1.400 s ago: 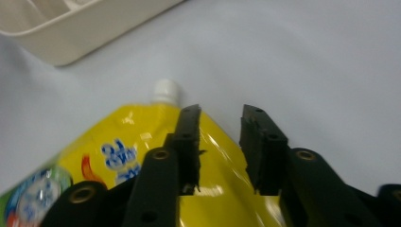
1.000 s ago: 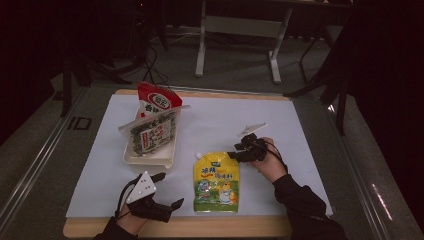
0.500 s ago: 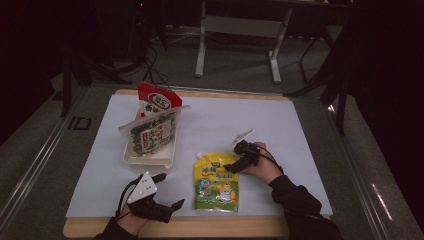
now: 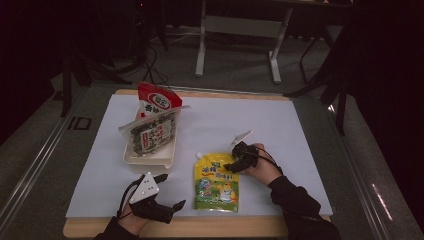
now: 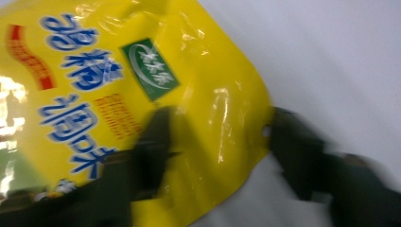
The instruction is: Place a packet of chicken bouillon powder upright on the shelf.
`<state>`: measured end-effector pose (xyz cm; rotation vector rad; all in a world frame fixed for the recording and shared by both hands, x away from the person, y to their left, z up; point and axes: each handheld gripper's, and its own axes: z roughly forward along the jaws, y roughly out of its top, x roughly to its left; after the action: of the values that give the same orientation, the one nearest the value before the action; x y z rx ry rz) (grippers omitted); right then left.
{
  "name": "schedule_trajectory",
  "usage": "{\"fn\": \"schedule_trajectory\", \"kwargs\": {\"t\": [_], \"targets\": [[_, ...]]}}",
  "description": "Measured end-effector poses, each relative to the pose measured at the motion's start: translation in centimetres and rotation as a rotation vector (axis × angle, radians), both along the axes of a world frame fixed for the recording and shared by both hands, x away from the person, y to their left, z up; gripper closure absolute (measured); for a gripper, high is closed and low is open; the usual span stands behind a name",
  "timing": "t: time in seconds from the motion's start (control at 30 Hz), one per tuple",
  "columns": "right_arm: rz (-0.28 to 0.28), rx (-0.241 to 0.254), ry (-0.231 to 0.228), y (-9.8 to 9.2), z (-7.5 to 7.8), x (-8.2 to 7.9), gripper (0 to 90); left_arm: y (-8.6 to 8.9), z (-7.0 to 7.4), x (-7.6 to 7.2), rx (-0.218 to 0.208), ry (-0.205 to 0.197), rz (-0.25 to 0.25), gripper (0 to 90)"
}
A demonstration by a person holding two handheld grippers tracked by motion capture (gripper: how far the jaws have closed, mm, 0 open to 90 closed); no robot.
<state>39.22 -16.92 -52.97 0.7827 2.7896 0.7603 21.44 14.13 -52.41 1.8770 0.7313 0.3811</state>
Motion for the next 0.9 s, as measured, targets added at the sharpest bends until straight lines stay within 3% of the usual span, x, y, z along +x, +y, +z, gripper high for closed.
{"fn": "schedule_trajectory", "kwargs": {"t": [0.1,0.13,0.17,0.27,0.33,0.43,0.5,0.6,0.63,0.77,0.9], "targets": [[0.031,0.003,-0.019,0.5,0.1,-0.8,70.9,0.0,0.0,0.0,-0.002,0.001,-0.001,1.1],[0.049,0.015,0.008,0.7,0.1,-0.9,86.9,-0.1,0.0,0.0,-0.002,0.001,-0.001,1.1],[0.063,0.043,0.037,1.0,0.0,-1.0,90.0,-0.1,0.0,0.0,0.000,0.001,-0.002,1.1],[0.071,0.040,0.027,1.3,0.0,-1.1,89.5,-0.1,0.0,0.0,-0.002,0.002,-0.002,1.1],[0.063,0.056,0.045,1.1,0.1,-0.9,76.3,0.0,0.0,0.0,-0.002,0.001,-0.001,1.1],[0.045,0.036,-0.005,0.8,0.1,-0.7,52.8,0.1,0.0,0.0,-0.006,0.002,0.001,1.1],[0.027,-0.004,-0.056,0.6,0.1,-0.3,40.3,0.0,0.0,0.1,-0.005,0.002,-0.002,1.1],[0.035,-0.013,-0.066,0.5,-0.1,0.0,30.0,-0.1,-0.1,0.1,-0.001,0.004,-0.004,1.1],[0.040,-0.028,-0.080,0.4,-0.3,0.3,17.4,-0.1,-0.1,0.1,0.000,0.005,-0.005,1.1],[0.031,0.015,-0.003,0.0,-0.7,1.1,15.0,-0.1,-0.1,0.1,0.002,0.005,-0.006,1.1],[0.037,0.002,0.008,0.2,-0.5,0.9,25.1,-0.1,-0.1,0.1,0.003,0.006,-0.006,1.1]]}}
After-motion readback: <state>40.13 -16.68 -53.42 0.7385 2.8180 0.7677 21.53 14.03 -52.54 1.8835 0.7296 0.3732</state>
